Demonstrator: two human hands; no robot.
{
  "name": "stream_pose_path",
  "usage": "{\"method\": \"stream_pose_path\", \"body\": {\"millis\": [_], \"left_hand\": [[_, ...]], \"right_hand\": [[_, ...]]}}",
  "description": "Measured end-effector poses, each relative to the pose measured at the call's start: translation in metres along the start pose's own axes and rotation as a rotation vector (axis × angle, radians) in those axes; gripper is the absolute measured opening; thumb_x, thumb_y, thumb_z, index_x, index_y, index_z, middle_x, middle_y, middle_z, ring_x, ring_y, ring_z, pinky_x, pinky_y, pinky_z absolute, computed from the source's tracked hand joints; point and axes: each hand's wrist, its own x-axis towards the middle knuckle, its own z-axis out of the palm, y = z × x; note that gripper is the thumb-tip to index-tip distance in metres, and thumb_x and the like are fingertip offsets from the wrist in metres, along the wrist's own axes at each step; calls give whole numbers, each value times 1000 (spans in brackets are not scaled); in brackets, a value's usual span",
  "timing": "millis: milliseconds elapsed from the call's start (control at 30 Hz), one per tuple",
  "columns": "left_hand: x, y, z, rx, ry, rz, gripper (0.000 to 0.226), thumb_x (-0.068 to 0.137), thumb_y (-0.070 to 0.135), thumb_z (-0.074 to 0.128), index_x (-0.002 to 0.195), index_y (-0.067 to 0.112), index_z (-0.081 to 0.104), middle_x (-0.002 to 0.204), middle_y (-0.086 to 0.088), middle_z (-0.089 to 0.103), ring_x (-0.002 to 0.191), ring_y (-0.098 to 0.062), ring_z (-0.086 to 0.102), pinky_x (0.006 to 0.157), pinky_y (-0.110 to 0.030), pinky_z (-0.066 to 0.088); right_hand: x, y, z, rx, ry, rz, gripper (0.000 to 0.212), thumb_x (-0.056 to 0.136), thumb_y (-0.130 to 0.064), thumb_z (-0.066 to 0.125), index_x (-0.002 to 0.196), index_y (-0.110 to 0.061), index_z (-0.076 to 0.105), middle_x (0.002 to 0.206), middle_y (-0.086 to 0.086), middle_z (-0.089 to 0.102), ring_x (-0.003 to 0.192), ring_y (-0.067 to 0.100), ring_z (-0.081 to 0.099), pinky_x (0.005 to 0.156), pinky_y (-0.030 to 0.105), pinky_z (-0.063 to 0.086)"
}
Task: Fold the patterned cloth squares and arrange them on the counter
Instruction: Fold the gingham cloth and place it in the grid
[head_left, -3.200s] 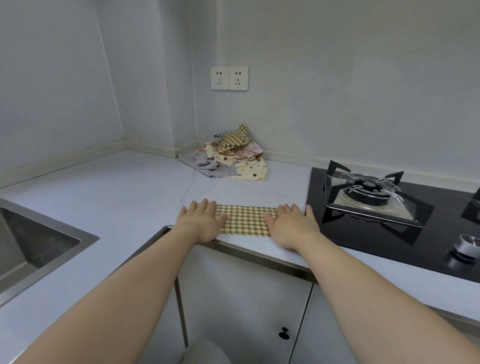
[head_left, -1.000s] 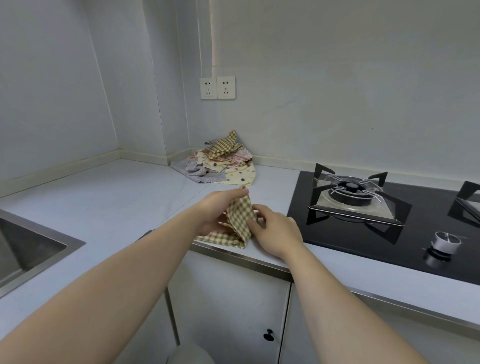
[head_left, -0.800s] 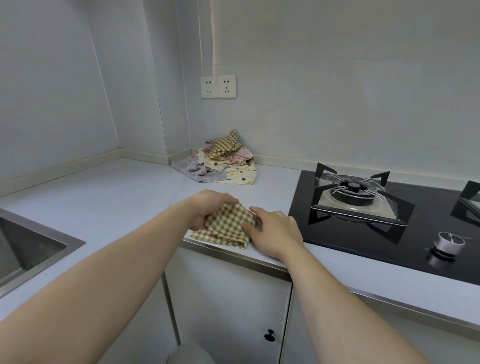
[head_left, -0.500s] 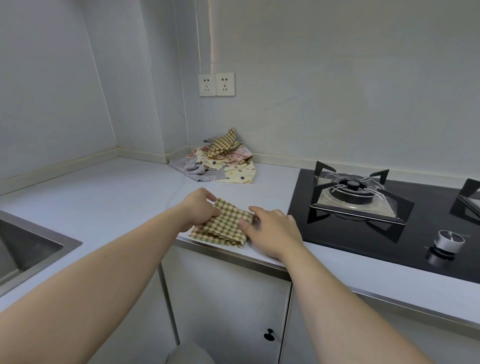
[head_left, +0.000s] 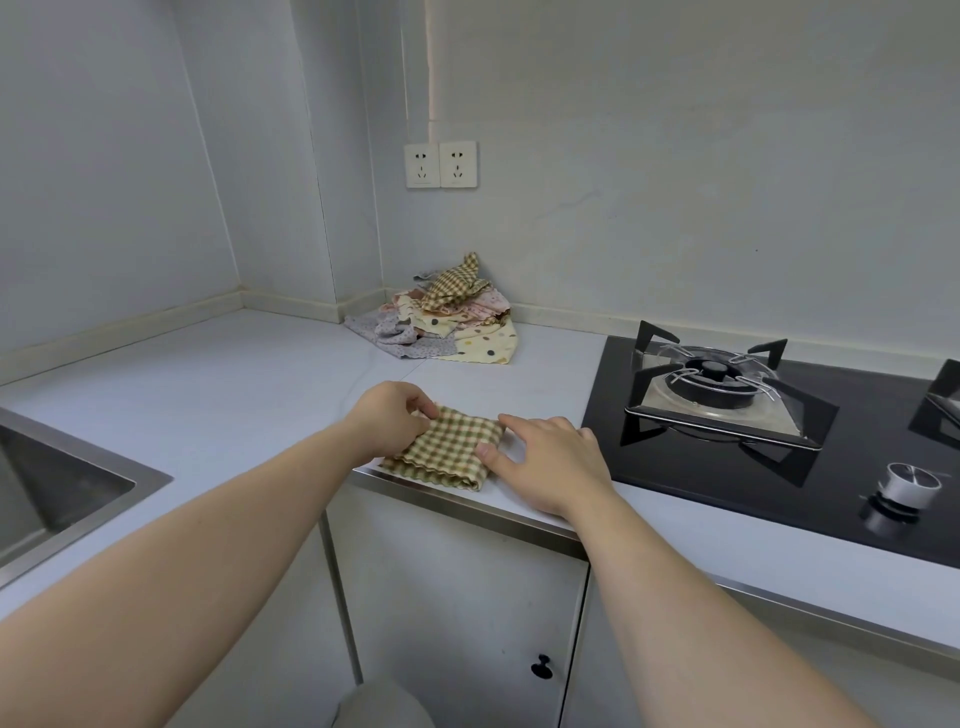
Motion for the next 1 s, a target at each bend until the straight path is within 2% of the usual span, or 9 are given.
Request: {"method": "stream_pose_path", "body": {"millis": [333, 433, 533, 600, 667, 733, 767, 900, 1000], "left_hand": [[6, -15, -1, -9, 5, -50, 14, 95, 14, 64, 90, 26, 71, 89, 2, 52, 69, -12, 51, 53, -21, 38], [8, -17, -1, 142, -27, -22, 10, 91, 22, 67, 100, 27, 69, 107, 0, 60, 87, -14, 58, 68, -26, 48], [12, -17, -2, 309, -37, 17, 43, 87, 26, 64, 130, 25, 59, 127, -2, 57, 110, -20, 58, 93, -32, 49], [18, -15, -1, 317, -51, 3, 50, 92, 23, 57, 141, 22, 53, 137, -3, 54, 123, -23, 54, 102, -33, 45], [23, -14, 1, 346, -76, 6, 38, 99, 22, 47, 135, 23, 59, 135, -4, 58, 124, -26, 54, 103, -35, 45], [24, -15, 4, 381, -76, 11, 23, 101, 23, 42, 103, 26, 65, 109, -3, 61, 103, -24, 56, 89, -35, 47], [24, -15, 6, 399, -70, 21, 23, 101, 24, 43, 95, 25, 65, 101, -3, 61, 97, -24, 56, 85, -35, 48], [26, -14, 6, 424, -75, 8, 23, 102, 33, 47, 114, 21, 63, 118, -6, 60, 114, -28, 52, 94, -37, 46], [27, -9, 2, 344, -110, -28, 19, 101, 29, 48, 112, 18, 58, 120, -9, 58, 113, -29, 52, 95, -38, 45]], "right_hand": [[0, 0, 1, -15, -16, 5, 84, 87, -87, 18, 155, -40, 33, 156, -11, 44, 145, 20, 33, 114, 50, 24], [0, -1, 1, -14, -20, 4, 83, 88, -87, 19, 155, -40, 34, 156, -11, 44, 145, 20, 33, 114, 50, 24], [0, 0, 1, -11, -21, 6, 83, 88, -86, 20, 155, -40, 34, 156, -11, 44, 145, 20, 33, 114, 50, 24], [0, 0, 1, -9, -22, 5, 82, 88, -86, 20, 154, -40, 34, 156, -11, 44, 145, 20, 33, 114, 50, 24], [0, 0, 1, -7, -21, 3, 82, 88, -86, 19, 154, -40, 35, 156, -12, 44, 145, 20, 33, 114, 50, 24], [1, 0, 1, -5, -19, 3, 83, 88, -86, 19, 154, -39, 36, 156, -12, 44, 145, 20, 33, 114, 50, 24], [1, 0, 2, -5, -17, 3, 83, 88, -87, 19, 154, -39, 36, 156, -12, 45, 144, 20, 33, 114, 50, 24], [1, 0, 3, 0, -15, 6, 83, 87, -87, 18, 153, -40, 37, 155, -12, 45, 144, 19, 34, 114, 49, 24], [2, 0, 2, 4, -18, 5, 83, 88, -87, 18, 153, -39, 37, 156, -12, 44, 144, 19, 34, 114, 49, 24]]}}
